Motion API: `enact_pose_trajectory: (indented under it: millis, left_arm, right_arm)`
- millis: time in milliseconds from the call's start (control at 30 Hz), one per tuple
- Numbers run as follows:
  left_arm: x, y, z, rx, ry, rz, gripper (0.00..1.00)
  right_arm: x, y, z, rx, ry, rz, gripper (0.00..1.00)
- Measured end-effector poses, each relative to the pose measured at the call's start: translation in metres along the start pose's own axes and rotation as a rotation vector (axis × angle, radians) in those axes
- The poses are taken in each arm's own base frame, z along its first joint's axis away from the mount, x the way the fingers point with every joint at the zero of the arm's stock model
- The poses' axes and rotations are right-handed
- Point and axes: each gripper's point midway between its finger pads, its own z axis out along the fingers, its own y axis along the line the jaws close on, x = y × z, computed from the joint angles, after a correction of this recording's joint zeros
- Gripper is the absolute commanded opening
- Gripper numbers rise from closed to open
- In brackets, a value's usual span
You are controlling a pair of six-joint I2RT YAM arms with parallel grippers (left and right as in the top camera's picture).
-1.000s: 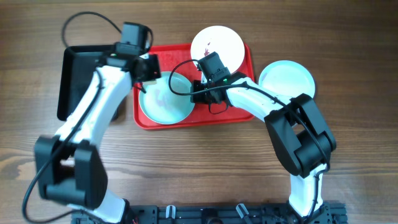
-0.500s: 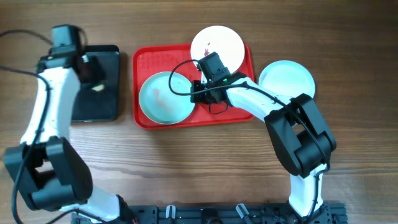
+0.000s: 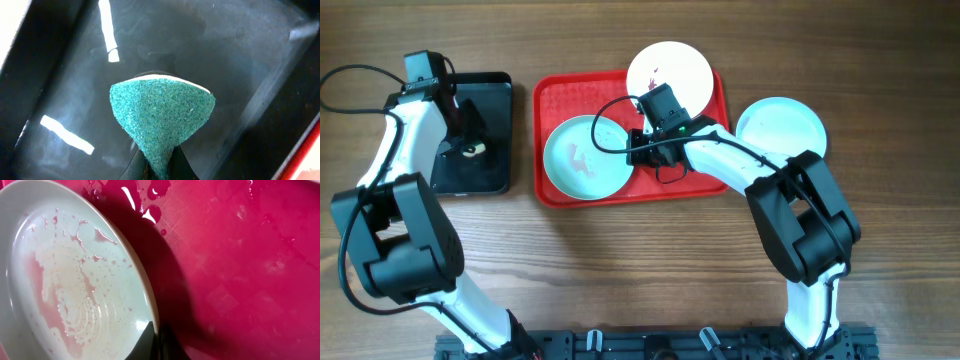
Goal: Clean dirty plates on tray and stack at the side
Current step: 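Move the left gripper's sponge onto the black tray, then dab the sponge in the black tray's liquid with the left gripper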
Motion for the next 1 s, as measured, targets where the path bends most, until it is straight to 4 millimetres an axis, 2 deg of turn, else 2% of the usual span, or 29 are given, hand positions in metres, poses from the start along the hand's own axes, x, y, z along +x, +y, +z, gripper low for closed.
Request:
enact_pose_trajectory:
  millis: [500, 1000]
  left_arm:
    - [0.008, -0.001, 0.043, -0.014, 0.045, 0.004, 0.04]
    - [0.008, -0.002, 0.049, -0.015, 0.049, 0.004, 0.04]
  right_arm:
    - [0.0, 0.0, 0.0, 0.0, 0.0, 0.0, 0.04]
    - [0.0, 0.0, 0.0, 0.0, 0.0, 0.0, 0.04]
